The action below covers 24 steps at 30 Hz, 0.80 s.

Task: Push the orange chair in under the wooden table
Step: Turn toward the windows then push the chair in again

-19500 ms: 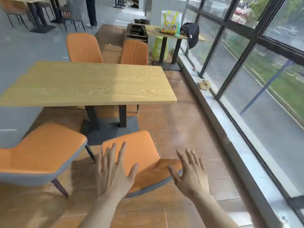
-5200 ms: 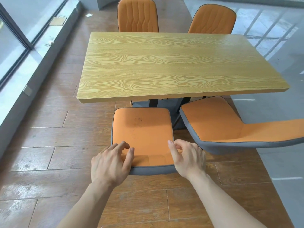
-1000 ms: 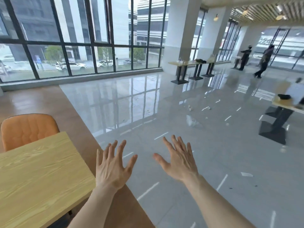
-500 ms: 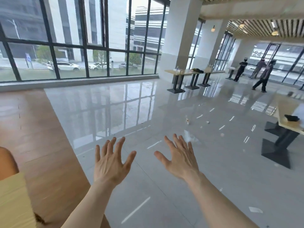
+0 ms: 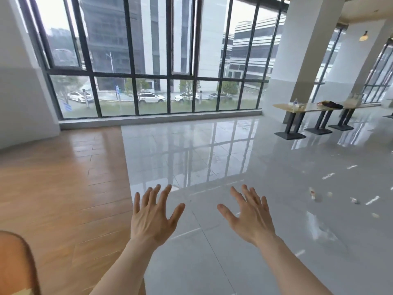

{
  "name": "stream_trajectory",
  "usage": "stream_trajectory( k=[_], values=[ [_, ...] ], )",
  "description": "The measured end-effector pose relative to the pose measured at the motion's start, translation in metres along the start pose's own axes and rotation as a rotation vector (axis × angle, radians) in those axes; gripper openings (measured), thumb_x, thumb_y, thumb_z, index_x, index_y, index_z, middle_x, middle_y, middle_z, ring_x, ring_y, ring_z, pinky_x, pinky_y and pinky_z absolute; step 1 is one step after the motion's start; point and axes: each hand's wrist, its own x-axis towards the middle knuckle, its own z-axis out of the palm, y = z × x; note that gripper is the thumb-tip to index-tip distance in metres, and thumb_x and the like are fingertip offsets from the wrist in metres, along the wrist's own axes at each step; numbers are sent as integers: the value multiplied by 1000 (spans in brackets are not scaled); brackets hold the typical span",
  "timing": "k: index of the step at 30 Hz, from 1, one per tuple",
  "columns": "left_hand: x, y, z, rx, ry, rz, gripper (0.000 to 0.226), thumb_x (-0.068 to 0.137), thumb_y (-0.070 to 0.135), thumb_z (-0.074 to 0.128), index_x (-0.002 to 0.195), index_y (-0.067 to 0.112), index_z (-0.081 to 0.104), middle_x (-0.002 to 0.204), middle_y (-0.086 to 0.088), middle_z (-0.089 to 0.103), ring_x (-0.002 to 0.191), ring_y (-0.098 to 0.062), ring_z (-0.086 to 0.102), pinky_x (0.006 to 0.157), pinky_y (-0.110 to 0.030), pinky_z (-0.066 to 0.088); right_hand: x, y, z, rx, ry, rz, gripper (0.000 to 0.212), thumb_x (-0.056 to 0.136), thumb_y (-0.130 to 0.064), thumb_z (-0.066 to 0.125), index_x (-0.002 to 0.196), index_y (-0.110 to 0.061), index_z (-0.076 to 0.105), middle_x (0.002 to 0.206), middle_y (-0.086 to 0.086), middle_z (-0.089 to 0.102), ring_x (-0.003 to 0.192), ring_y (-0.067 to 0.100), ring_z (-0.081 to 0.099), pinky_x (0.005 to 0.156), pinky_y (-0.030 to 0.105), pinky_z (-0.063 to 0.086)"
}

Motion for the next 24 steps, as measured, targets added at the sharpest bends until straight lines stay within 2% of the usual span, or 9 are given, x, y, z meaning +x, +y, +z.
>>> stream_trajectory(
  k=[4, 9, 13, 16, 24],
  values=[
    [78, -42, -1, 60, 33, -97, 86, 85, 84, 5, 158, 38, 14, 165, 1, 24, 154, -21, 12, 126, -47, -6, 113, -37, 15, 4, -30, -112, 92, 84, -88, 15, 161, -38, 7, 171, 2, -2, 157, 20, -11, 127, 50, -5],
    [156, -131, 5, 105, 90, -251, 87, 84, 85, 2, 158, 40, 12, 167, 1, 22, 155, -22, 10, 126, -49, -6, 237, -125, 57, 30, -57, -278, 90, 85, -86, 15, 160, -38, 8, 171, 1, -2, 157, 19, -10, 127, 48, -5],
    [219, -220, 9, 116, 150, -349, 84, 86, 84, 7, 156, 40, 15, 166, 0, 23, 155, -22, 11, 126, -50, -5, 329, -216, 95, 24, -74, -405, 96, 79, -88, 11, 160, -39, 9, 171, -1, -4, 157, 18, -10, 127, 47, -7],
    [268, -293, 7, 116, 195, -413, 81, 87, 82, 11, 156, 39, 17, 165, 0, 26, 154, -23, 14, 126, -51, -4, 395, -293, 124, 7, -93, -474, 93, 81, -87, 14, 160, -38, 10, 171, 0, -4, 157, 19, -9, 127, 47, -5],
    [342, -460, -31, 170, 287, -617, 81, 88, 84, 10, 155, 40, 19, 164, -1, 28, 154, -23, 16, 126, -52, -4, 513, -503, 168, 37, -146, -708, 95, 81, -88, 16, 161, -36, 11, 171, 0, -3, 157, 19, -9, 127, 46, -6]
  ],
)
